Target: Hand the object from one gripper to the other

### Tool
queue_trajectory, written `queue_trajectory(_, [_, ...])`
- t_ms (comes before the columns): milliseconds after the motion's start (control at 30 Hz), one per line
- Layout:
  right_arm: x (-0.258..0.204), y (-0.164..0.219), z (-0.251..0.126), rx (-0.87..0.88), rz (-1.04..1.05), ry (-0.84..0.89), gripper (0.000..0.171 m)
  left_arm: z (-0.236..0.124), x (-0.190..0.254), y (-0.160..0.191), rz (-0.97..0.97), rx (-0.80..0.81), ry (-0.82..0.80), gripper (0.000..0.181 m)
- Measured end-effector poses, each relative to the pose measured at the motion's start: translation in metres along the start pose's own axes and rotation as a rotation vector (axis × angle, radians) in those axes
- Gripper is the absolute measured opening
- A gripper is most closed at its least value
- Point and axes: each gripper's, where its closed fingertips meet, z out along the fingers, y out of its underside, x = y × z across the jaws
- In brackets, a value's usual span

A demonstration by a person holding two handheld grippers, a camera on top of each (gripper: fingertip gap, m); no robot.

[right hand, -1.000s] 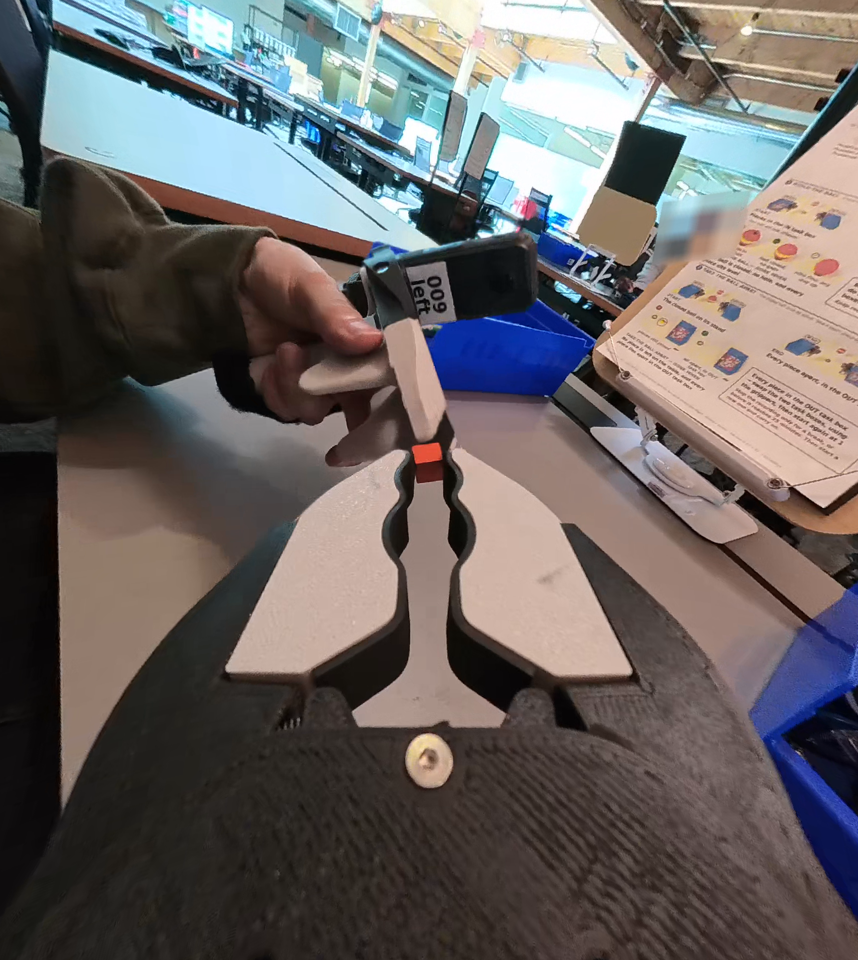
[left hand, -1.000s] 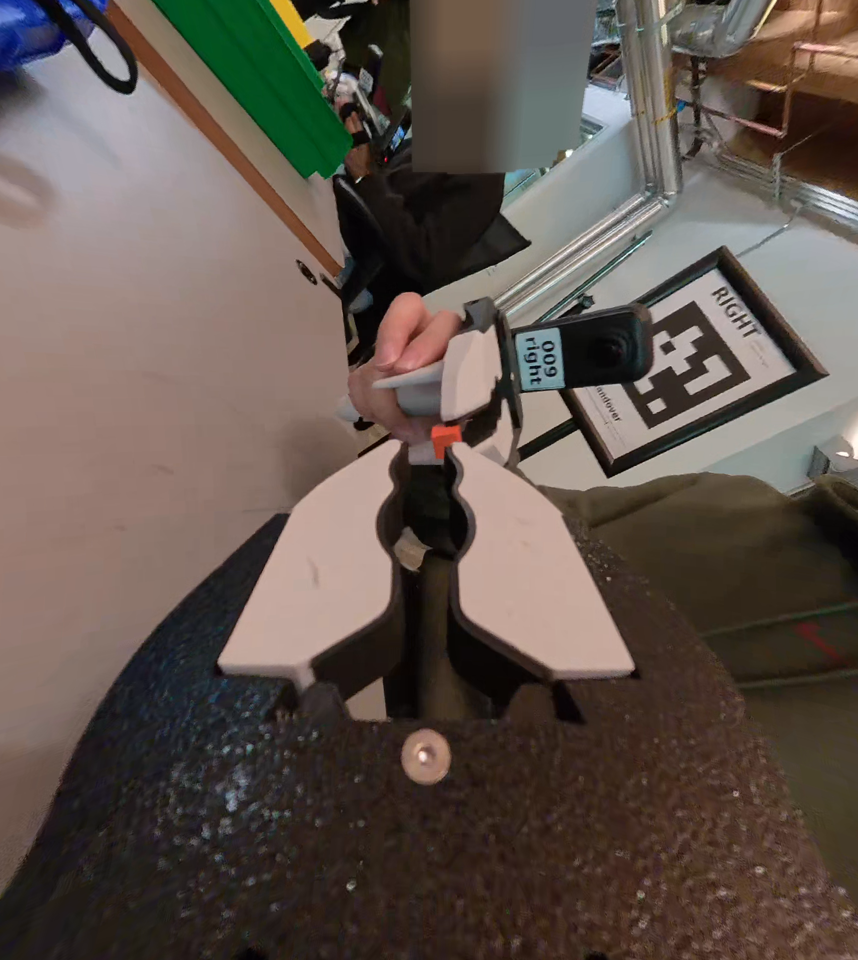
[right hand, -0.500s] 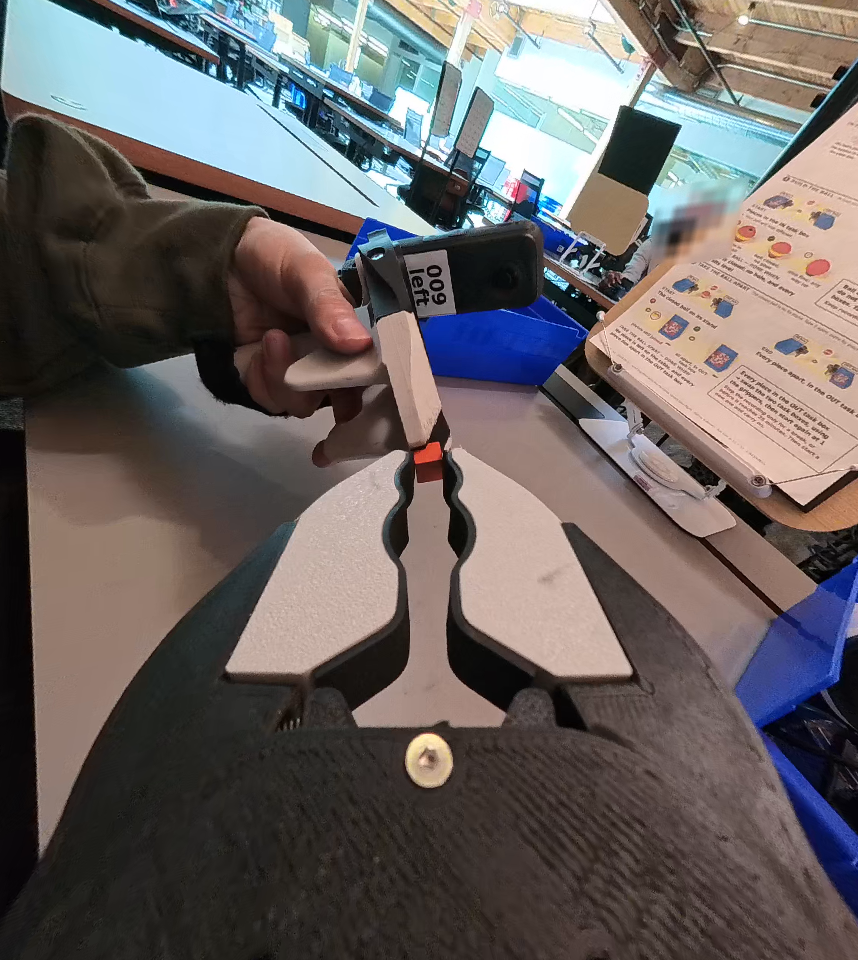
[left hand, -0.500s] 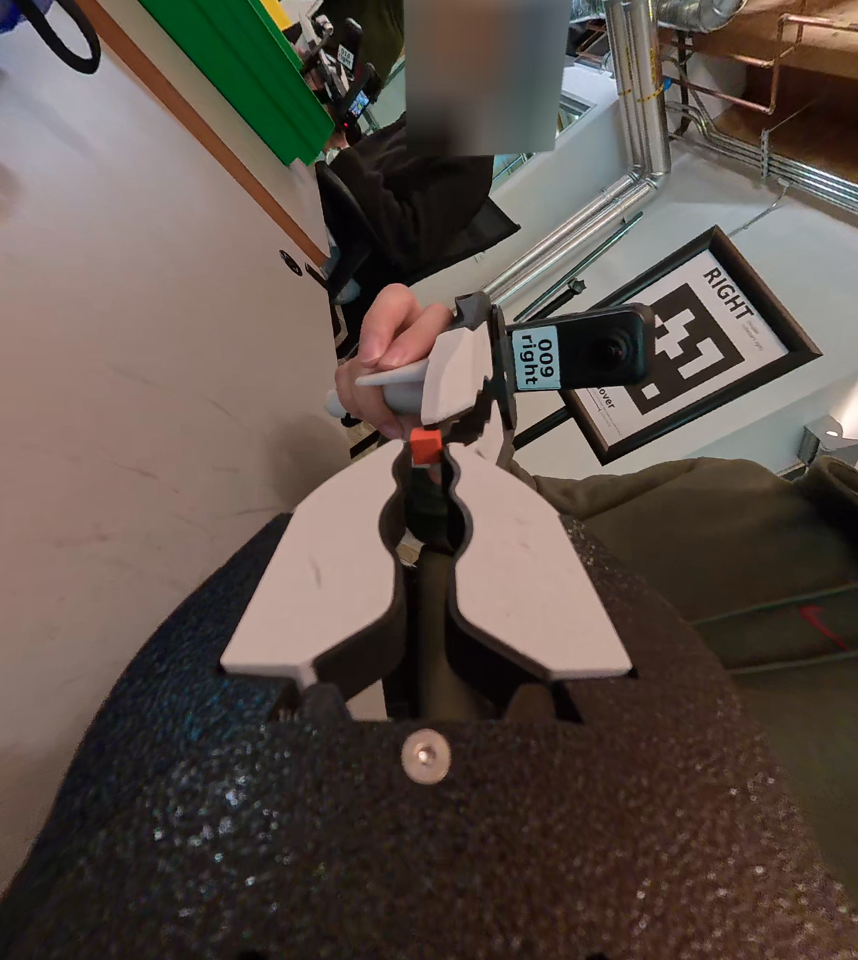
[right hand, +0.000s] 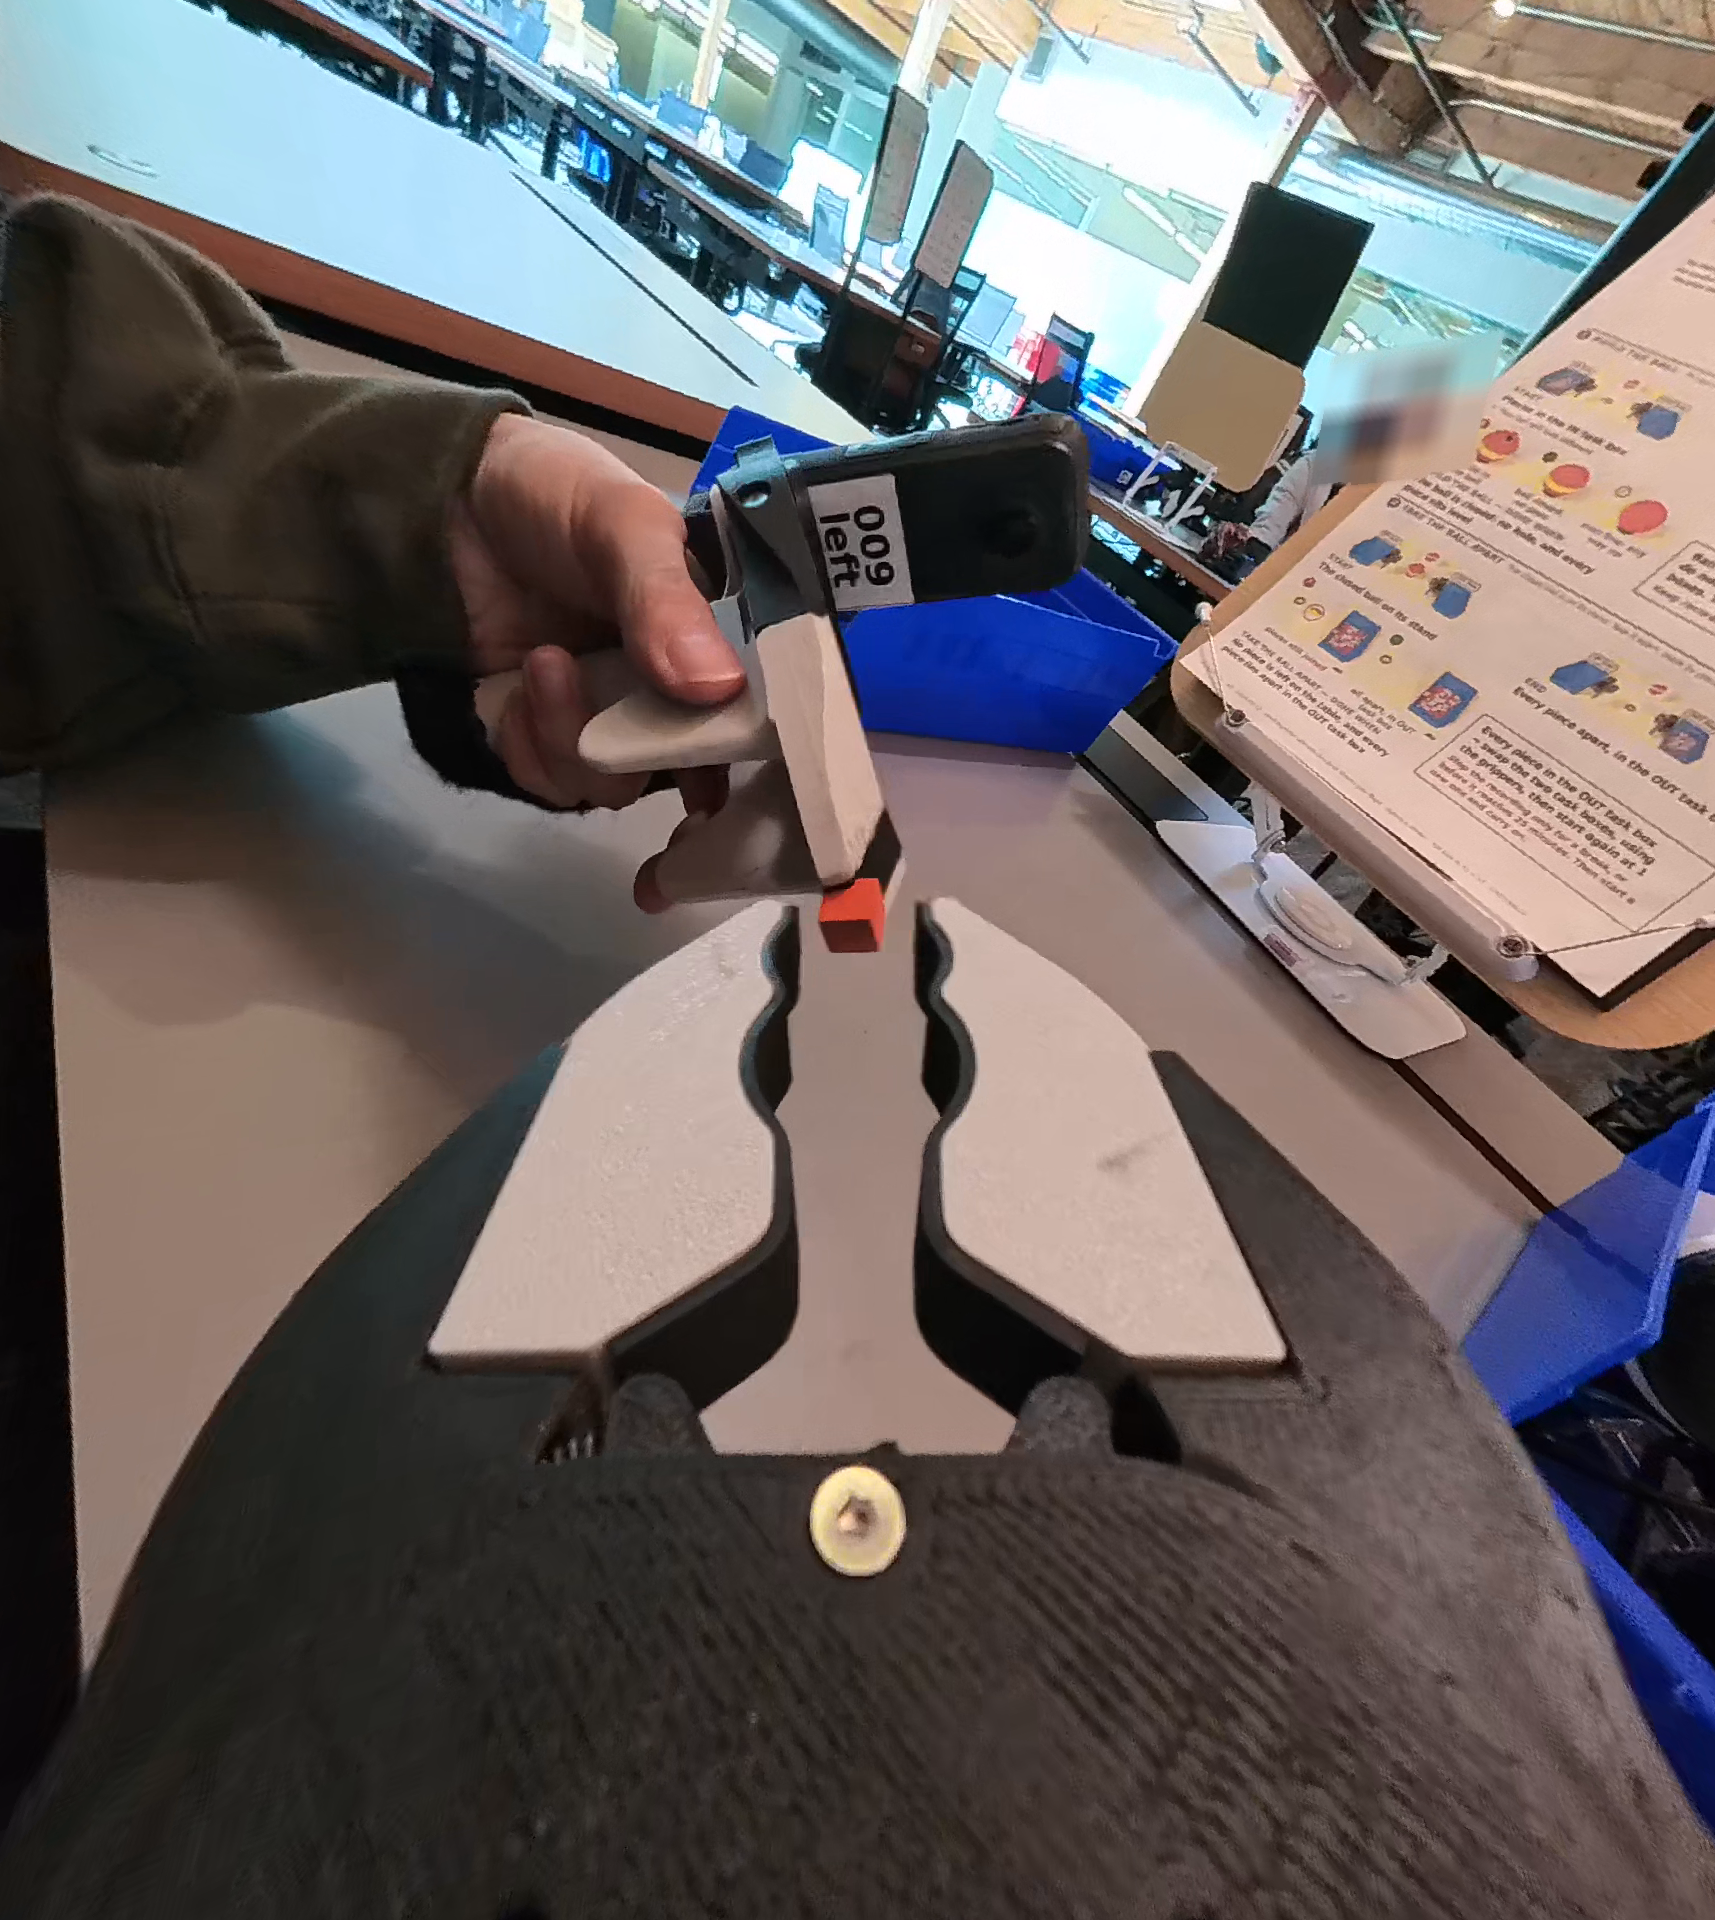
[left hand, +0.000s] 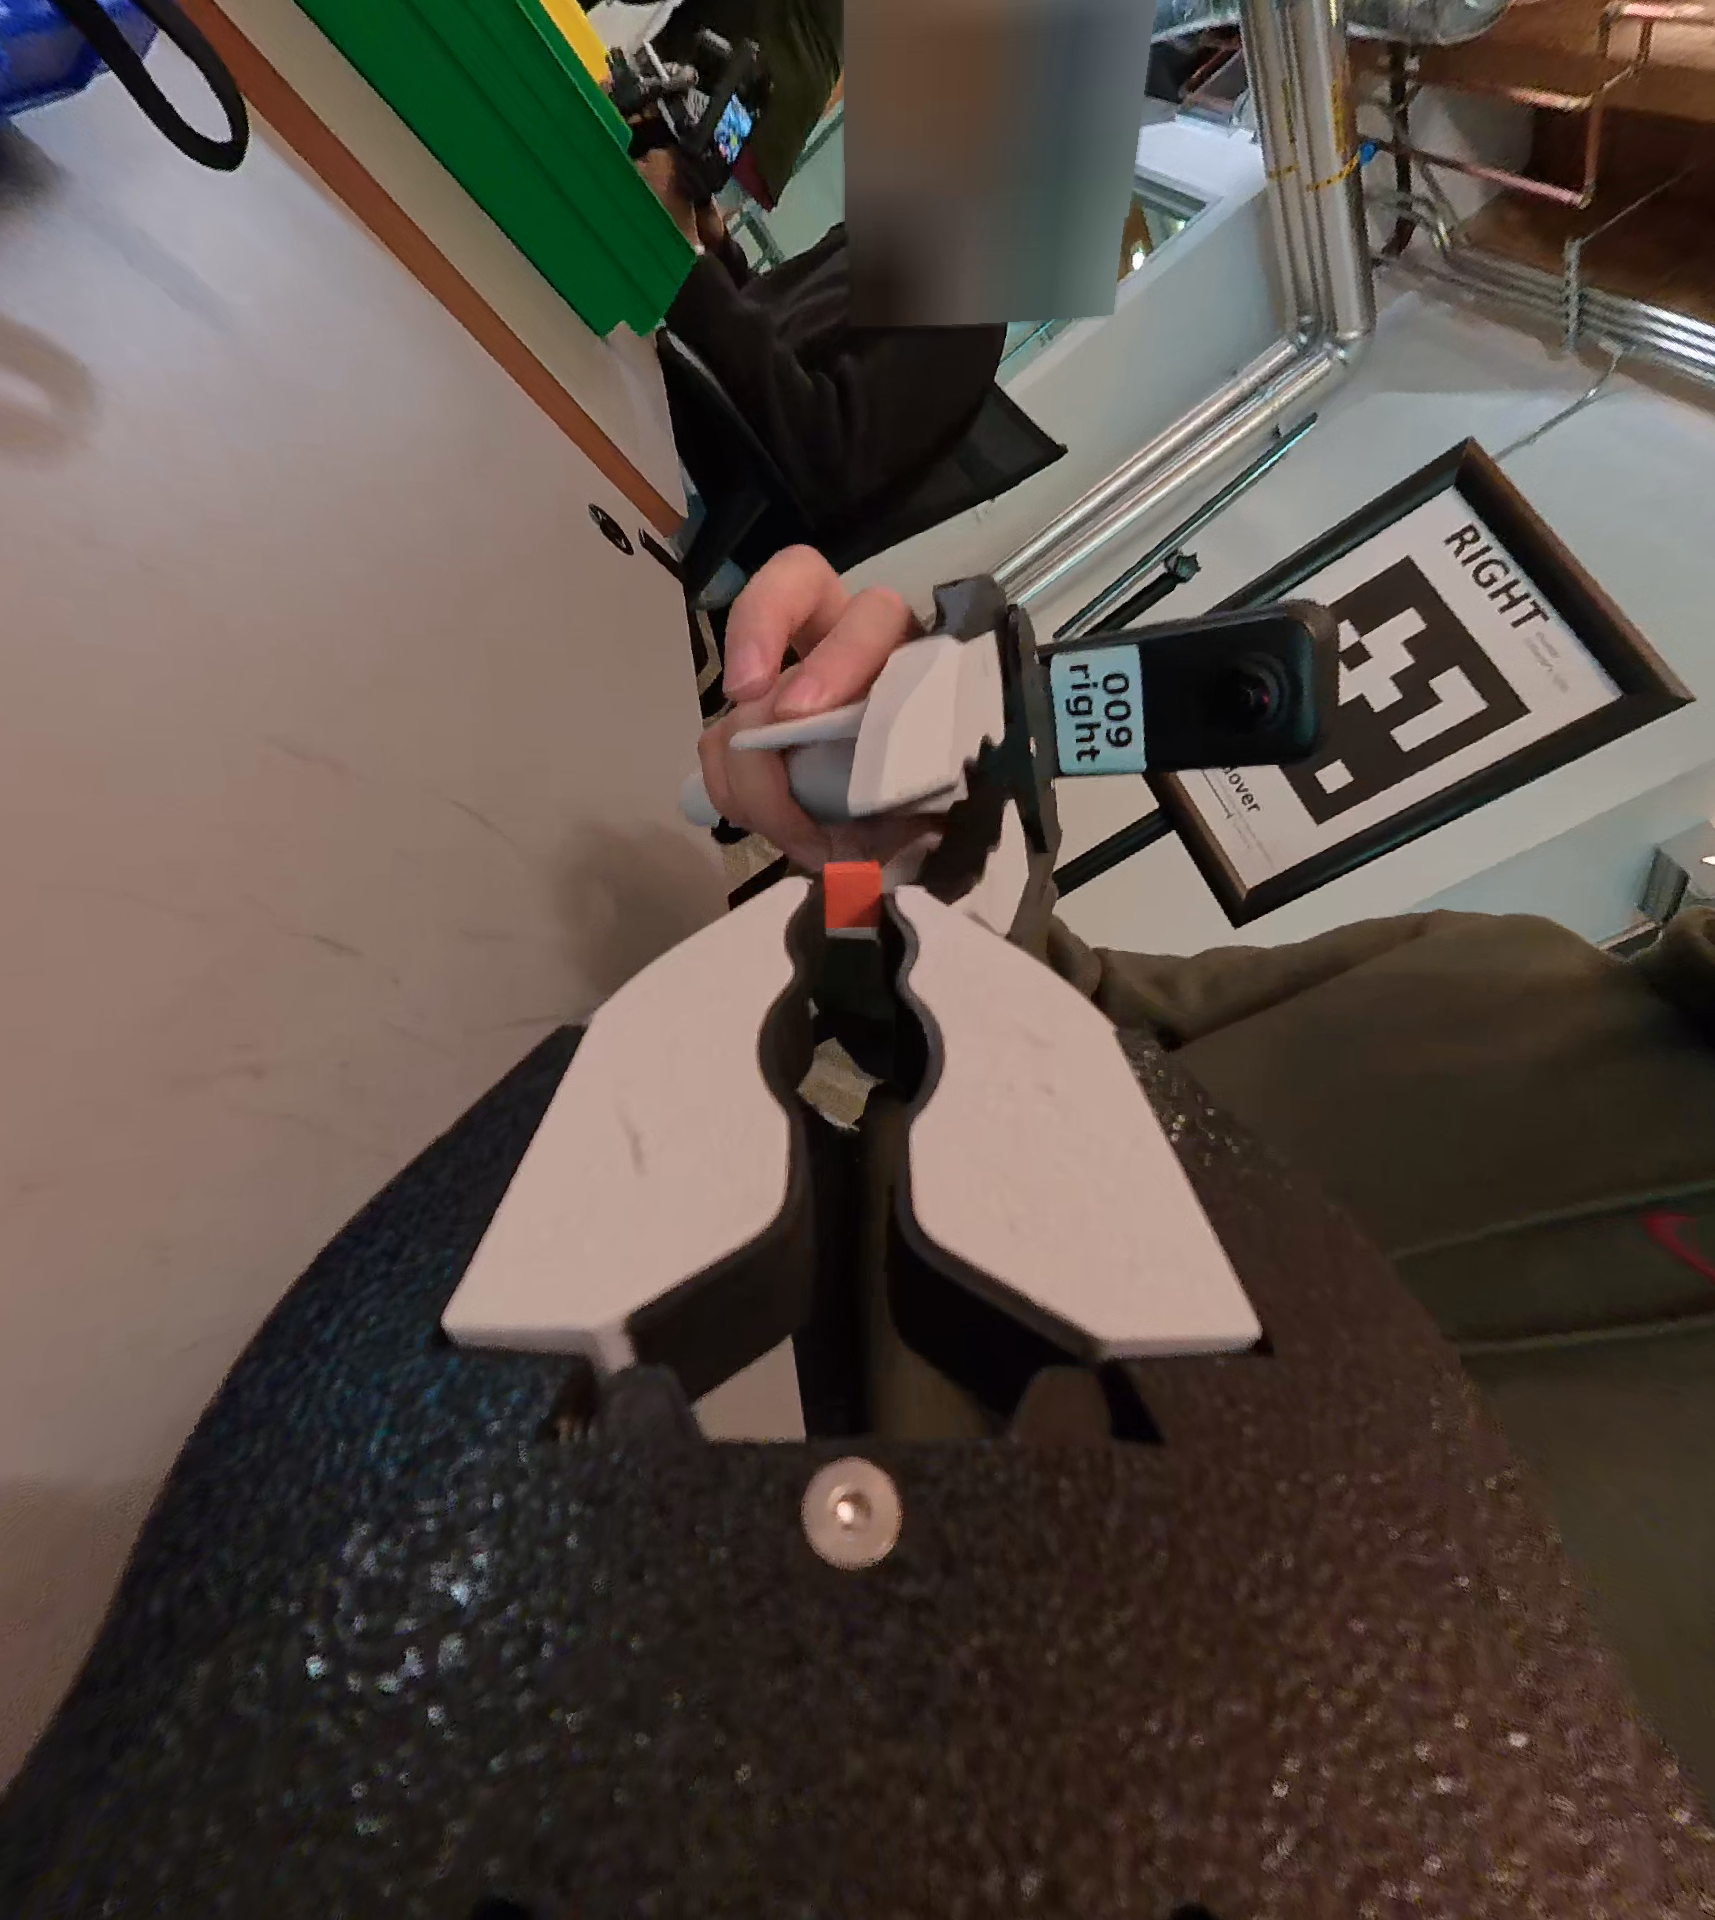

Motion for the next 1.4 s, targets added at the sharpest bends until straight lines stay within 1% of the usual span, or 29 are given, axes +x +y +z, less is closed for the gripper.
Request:
queue_trajectory(33, [0.000,-0.001,-0.002,0.006,-0.004,-0.007,0.024,-0.001,0.000,0.002,0.002,-0.016,-0.001,0.010])
queue_trajectory(100, [-0.003,-0.003,-0.006,0.026,-0.020,-0.041,0.025,-0.004,0.001,0.006,0.010,-0.049,0.003,0.009])
queue_trajectory(233, [-0.022,-0.001,-0.011,0.014,-0.102,-0.165,0.028,-0.005,0.011,0.021,0.036,-0.154,0.047,0.010])
queue_trajectory(333, [-0.037,-0.005,-0.011,0.014,-0.187,-0.227,0.027,-0.004,0.016,0.033,0.045,-0.222,0.076,0.010])
queue_trajectory(433, [-0.049,-0.002,-0.008,-0.028,-0.236,-0.275,0.027,0.000,0.018,0.043,0.054,-0.284,0.088,0.010])
queue_trajectory(500, [-0.054,0.000,-0.007,-0.043,-0.259,-0.294,0.022,0.002,0.018,0.048,0.059,-0.312,0.089,0.010])
queue_trajectory(633, [-0.058,-0.002,-0.009,-0.027,-0.262,-0.320,0.014,0.002,0.018,0.054,0.064,-0.344,0.089,0.010])
queue_trajectory(1000, [-0.072,0.005,-0.012,-0.073,-0.261,-0.427,0.011,0.003,0.013,0.072,0.081,-0.445,0.076,0.010])
queue_trajectory(1100, [-0.061,0.008,-0.007,-0.092,-0.272,-0.358,0.010,0.002,0.007,0.063,0.081,-0.392,0.040,0.009])
queue_trajectory(1167, [-0.040,0.006,-0.002,-0.090,-0.254,-0.228,0.010,0.001,0.004,0.041,0.073,-0.267,0.003,0.010])
queue_trajectory(1200, [-0.028,0.004,0.000,-0.082,-0.243,-0.150,0.008,0.000,0.004,0.029,0.077,-0.197,-0.001,0.015])
queue_trajectory(1233, [-0.016,0.000,0.000,-0.063,-0.230,-0.072,0.000,0.000,0.004,0.021,0.085,-0.148,-0.011,0.025])
queue_trajectory(1267, [-0.007,-0.003,0.001,-0.042,-0.212,-0.003,0.000,-0.001,0.005,0.016,0.100,-0.122,-0.017,0.025])
queue_trajectory(1300, [-0.003,-0.007,0.002,-0.023,-0.196,0.030,0.000,0.000,0.005,0.013,0.115,-0.103,-0.030,0.024])
queue_trajectory(1367, [0.002,-0.009,0.004,-0.010,-0.166,0.081,0.000,0.001,0.006,0.005,0.141,-0.056,-0.043,0.010])
queue_trajectory(1400, [0.004,-0.007,0.004,-0.015,-0.165,0.090,0.000,0.001,0.007,0.003,0.147,-0.040,-0.041,0.007])
